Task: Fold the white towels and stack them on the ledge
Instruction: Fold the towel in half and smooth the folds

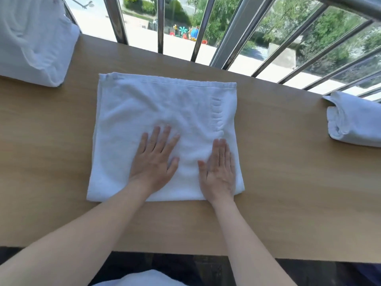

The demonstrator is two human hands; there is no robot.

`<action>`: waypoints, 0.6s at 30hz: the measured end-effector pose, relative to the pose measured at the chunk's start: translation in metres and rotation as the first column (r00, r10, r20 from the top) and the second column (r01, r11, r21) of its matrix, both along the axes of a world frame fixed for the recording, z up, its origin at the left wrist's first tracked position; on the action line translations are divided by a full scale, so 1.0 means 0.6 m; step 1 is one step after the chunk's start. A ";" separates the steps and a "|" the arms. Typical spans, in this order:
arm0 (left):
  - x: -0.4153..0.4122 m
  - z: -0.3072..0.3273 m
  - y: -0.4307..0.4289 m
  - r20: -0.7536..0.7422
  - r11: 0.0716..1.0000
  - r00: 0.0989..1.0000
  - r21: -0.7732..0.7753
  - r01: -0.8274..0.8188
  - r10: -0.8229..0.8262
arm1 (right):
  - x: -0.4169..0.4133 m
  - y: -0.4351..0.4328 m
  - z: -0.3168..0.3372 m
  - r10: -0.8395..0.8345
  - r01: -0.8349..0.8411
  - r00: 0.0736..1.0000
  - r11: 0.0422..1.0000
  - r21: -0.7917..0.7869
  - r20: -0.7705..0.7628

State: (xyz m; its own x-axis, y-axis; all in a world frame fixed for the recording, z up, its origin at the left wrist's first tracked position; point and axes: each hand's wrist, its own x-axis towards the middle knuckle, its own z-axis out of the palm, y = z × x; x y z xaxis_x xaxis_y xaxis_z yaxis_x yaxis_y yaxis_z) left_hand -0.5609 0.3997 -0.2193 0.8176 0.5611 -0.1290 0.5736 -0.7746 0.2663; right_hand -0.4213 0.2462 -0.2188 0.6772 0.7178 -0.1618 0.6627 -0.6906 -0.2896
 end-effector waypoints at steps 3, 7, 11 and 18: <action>0.002 0.001 -0.004 0.020 1.000 1.000 0.014 -0.006 0.006 | 0.001 -0.010 0.000 -0.042 0.044 0.999 0.996 -0.078 0.024; 0.004 -0.002 -0.006 0.040 0.998 0.999 0.053 -0.025 0.023 | 0.001 -0.011 0.007 -0.042 0.044 0.999 0.990 -0.138 0.014; 0.003 -0.007 -0.007 0.054 0.995 0.998 0.101 -0.017 0.012 | -0.006 0.022 0.013 -0.201 0.200 0.980 0.976 -0.087 0.002; 0.002 -0.008 -0.005 0.029 0.993 1.000 0.117 -0.006 0.002 | 0.050 0.082 0.001 0.354 -0.354 0.933 0.935 -0.010 0.060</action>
State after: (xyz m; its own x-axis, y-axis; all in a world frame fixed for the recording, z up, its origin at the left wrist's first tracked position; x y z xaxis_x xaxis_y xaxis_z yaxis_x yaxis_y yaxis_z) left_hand -0.5595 0.3968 -0.2238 0.8179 0.5741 -0.0383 0.5700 -0.7993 0.1901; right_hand -0.3911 0.2951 -0.2179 0.3872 0.9131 -0.1280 0.8803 -0.4074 -0.2430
